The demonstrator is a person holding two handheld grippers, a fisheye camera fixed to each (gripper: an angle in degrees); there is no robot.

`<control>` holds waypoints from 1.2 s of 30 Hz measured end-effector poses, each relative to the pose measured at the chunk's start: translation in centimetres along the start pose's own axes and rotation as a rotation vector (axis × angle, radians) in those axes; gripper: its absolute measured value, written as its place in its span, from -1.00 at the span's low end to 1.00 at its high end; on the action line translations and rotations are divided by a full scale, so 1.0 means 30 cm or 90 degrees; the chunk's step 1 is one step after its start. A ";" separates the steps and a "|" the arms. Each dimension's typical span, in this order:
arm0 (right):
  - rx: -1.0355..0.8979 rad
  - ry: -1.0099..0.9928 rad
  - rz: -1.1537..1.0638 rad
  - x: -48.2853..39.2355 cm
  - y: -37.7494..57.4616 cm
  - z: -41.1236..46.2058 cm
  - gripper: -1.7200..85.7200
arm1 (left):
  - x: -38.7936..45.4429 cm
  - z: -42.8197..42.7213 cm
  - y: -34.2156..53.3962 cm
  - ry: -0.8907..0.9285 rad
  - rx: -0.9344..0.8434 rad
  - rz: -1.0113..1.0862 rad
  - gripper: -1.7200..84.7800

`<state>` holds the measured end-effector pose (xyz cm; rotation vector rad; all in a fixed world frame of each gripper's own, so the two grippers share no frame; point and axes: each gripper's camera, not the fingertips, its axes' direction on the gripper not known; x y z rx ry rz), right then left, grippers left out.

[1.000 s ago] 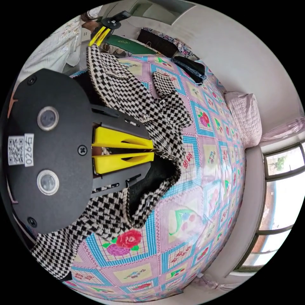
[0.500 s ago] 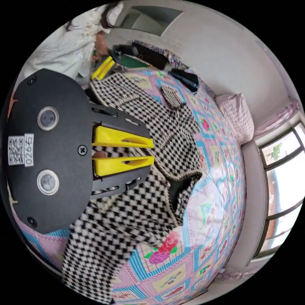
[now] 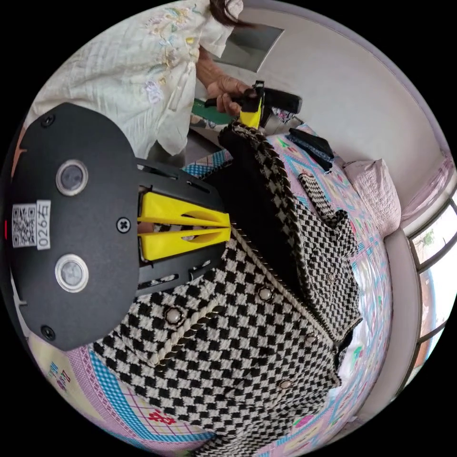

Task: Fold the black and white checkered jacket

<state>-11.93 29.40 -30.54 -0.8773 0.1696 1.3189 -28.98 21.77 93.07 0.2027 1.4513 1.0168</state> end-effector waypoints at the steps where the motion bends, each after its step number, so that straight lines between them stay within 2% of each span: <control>1: -0.011 0.034 -0.012 -0.028 -0.022 0.031 -0.98 | -0.001 0.016 -0.020 -0.004 -0.026 0.008 -0.84; 7: -0.027 0.166 -0.029 -0.134 -0.087 0.134 -0.98 | -0.105 0.218 -0.074 0.012 -0.187 0.005 -0.83; 11: 0.009 0.176 0.051 -0.148 -0.003 0.033 -0.98 | -0.171 0.246 -0.081 0.058 -0.203 -0.023 -0.83; 13: 0.034 0.150 0.081 -0.151 0.053 -0.019 -0.98 | -0.186 0.228 -0.078 0.079 -0.203 -0.028 -0.84; 16: 0.074 0.039 0.092 -0.159 0.109 -0.055 -0.98 | -0.190 0.179 -0.069 0.135 -0.178 -0.036 -0.85; 19: 0.023 0.006 0.084 -0.176 0.098 0.030 -0.98 | -0.187 0.142 -0.061 0.189 -0.175 -0.033 -0.95; 21: -0.029 0.010 0.067 -0.192 0.080 0.116 -0.98 | -0.175 0.158 -0.054 0.208 -0.220 -0.022 -0.97; 24: -0.021 0.021 0.050 -0.235 0.053 0.158 -0.98 | -0.127 0.179 -0.030 0.135 -0.275 0.012 -0.98; 27: -0.033 0.077 0.050 -0.272 0.036 0.118 -0.97 | -0.099 0.117 -0.003 -0.003 -0.214 0.031 -0.97; 29: 0.015 0.120 0.095 -0.272 0.074 0.024 -0.94 | -0.104 0.066 0.017 -0.115 -0.157 0.018 -0.96; 31: 0.062 0.158 0.174 -0.238 0.134 -0.056 -0.88 | -0.108 0.038 0.032 -0.245 -0.116 0.011 -0.80; 36: 0.158 0.219 0.419 -0.072 0.364 -0.220 -0.73 | -0.097 0.137 0.001 -0.381 -0.134 0.023 -0.48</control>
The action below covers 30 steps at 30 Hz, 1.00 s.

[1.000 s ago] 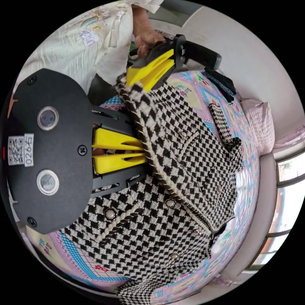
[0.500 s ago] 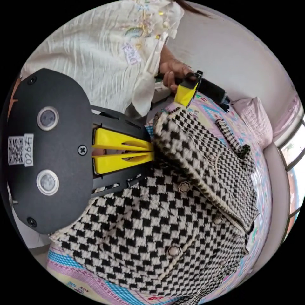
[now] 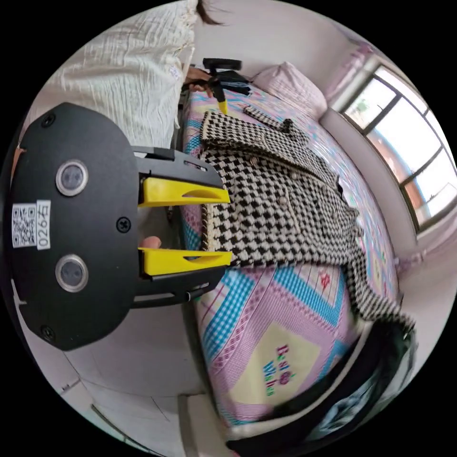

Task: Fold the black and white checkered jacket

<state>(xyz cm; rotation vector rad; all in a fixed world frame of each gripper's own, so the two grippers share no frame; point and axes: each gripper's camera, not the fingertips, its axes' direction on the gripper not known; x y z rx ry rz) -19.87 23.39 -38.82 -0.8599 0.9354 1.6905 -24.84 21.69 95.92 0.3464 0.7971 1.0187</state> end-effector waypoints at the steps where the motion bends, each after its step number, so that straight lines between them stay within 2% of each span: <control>1: 0.003 -0.020 0.030 0.051 0.007 -0.003 -0.72 | 0.033 0.042 -0.023 -0.030 -0.028 0.015 -0.44; 5: 0.019 -0.033 0.049 0.049 -0.009 0.011 -0.69 | 0.152 0.128 -0.067 -0.113 -0.065 0.069 -0.41; 8: 0.115 -0.030 0.038 -0.013 -0.004 -0.076 -0.69 | 0.197 0.140 -0.077 -0.073 -0.073 0.062 -0.46; 10: 0.131 0.010 0.029 -0.028 0.003 -0.110 -0.68 | 0.187 0.117 -0.044 -0.048 -0.036 0.036 -0.48; 13: 0.104 0.068 0.038 0.020 -0.003 -0.085 -0.65 | 0.144 0.156 -0.025 -0.033 -0.042 -0.006 -0.51; 15: 0.061 0.026 0.057 0.072 -0.026 -0.016 -0.70 | 0.146 0.193 -0.036 -0.042 -0.048 -0.016 -0.68; 16: 0.011 -0.011 0.057 0.089 -0.046 0.048 -0.81 | 0.173 0.214 -0.052 -0.066 -0.057 0.020 -0.81; 18: -0.022 -0.019 0.029 0.075 -0.072 0.084 -0.94 | 0.194 0.261 -0.080 -0.057 -0.117 0.047 -0.90; 20: -0.038 0.005 -0.001 0.055 -0.102 0.034 -0.97 | 0.192 0.211 -0.071 -0.036 -0.090 0.036 -0.92; 22: -0.002 0.021 -0.001 0.066 -0.086 -0.044 -0.98 | 0.155 0.115 -0.005 0.013 -0.026 -0.003 -0.93; 24: -0.004 0.014 0.009 0.108 -0.066 -0.073 -0.97 | 0.110 0.093 0.047 0.049 -0.018 -0.033 -0.93; 27: -0.083 -0.039 0.030 0.186 -0.036 0.009 -0.95 | 0.071 0.141 0.107 0.106 -0.037 -0.051 -0.91; 30: -0.054 -0.070 0.036 0.203 0.002 0.012 -0.84 | 0.064 0.182 0.140 0.185 -0.030 -0.083 -0.88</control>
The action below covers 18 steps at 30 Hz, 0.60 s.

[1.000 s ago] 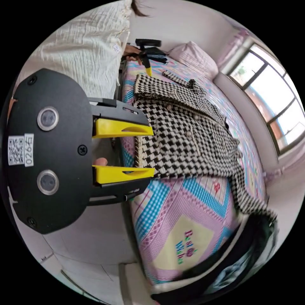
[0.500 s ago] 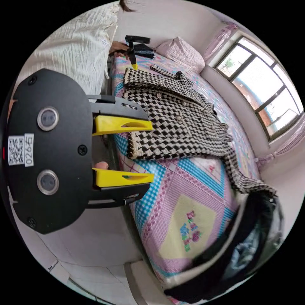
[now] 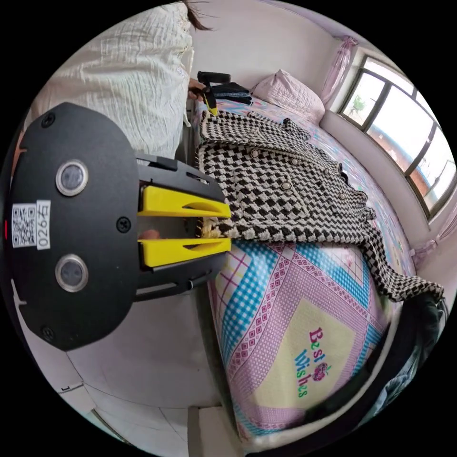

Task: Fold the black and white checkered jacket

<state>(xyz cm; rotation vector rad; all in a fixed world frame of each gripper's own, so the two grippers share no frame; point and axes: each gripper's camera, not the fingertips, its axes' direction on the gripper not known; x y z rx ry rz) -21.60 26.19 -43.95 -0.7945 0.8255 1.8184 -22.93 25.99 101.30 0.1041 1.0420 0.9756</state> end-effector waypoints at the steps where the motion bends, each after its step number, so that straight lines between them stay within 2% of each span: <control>1: 0.008 0.024 0.004 -0.007 0.010 -0.016 -0.81 | -0.006 -0.015 0.019 0.024 0.021 -0.010 -0.88; 6: 0.104 0.138 -0.039 -0.109 0.045 -0.140 -0.87 | -0.056 -0.140 0.100 0.046 0.096 -0.060 -0.95; 9: 0.114 0.089 -0.130 -0.207 0.004 -0.129 -0.94 | -0.063 -0.207 0.132 0.037 0.152 -0.075 -0.98; 12: 0.060 0.010 -0.204 -0.288 -0.053 -0.023 -0.97 | -0.060 -0.247 0.165 0.042 0.195 -0.080 -0.98; 18: 0.012 -0.031 -0.286 -0.418 -0.102 0.130 -0.98 | 0.052 -0.194 0.156 0.093 0.187 0.040 -0.98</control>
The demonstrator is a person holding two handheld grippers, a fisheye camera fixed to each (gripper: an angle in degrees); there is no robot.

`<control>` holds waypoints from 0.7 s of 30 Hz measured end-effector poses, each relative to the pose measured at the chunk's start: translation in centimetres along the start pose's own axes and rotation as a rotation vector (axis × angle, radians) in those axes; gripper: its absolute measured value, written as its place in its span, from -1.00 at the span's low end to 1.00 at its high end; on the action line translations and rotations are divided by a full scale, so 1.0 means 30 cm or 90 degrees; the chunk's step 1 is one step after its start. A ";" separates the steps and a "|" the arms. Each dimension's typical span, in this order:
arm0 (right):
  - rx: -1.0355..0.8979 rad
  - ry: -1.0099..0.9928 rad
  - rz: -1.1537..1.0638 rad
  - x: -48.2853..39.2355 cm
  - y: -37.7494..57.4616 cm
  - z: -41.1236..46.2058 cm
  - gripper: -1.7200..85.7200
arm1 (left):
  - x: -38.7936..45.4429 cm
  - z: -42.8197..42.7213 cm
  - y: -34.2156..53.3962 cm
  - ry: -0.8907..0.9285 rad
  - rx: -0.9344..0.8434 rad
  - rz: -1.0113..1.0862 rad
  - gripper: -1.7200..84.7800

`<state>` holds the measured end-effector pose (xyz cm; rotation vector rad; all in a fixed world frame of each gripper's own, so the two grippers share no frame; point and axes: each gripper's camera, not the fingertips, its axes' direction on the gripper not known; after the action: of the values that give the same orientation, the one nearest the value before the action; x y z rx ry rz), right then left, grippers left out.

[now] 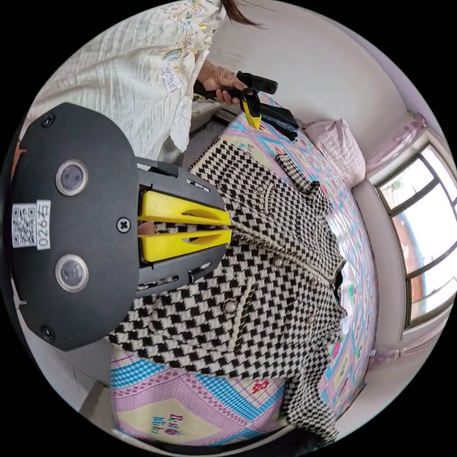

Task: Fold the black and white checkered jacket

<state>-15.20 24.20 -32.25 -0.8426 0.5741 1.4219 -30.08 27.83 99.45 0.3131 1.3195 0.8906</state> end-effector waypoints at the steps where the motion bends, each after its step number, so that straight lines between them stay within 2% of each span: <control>1: 0.001 -0.008 -0.018 -0.022 -0.013 0.009 -0.97 | 0.031 0.035 -0.007 0.000 -0.015 0.026 -0.98; 5: -0.059 -0.020 -0.079 -0.086 -0.052 0.083 -0.89 | 0.127 0.151 -0.033 -0.038 -0.070 0.115 -0.98; 8: -0.128 0.017 -0.072 -0.088 -0.056 0.168 -0.84 | 0.181 0.244 -0.062 -0.084 -0.120 0.172 -0.98; 13: -0.125 0.034 -0.017 -0.072 -0.044 0.184 -0.79 | 0.237 0.344 -0.132 -0.122 -0.167 0.235 -0.97; 21: -0.162 0.043 -0.015 -0.088 -0.078 0.229 -0.80 | 0.242 0.439 -0.244 -0.098 -0.219 0.256 -0.98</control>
<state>-14.09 28.12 -25.70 -1.0991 0.4377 1.4688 -15.20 31.93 93.01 0.3741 0.9520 1.3828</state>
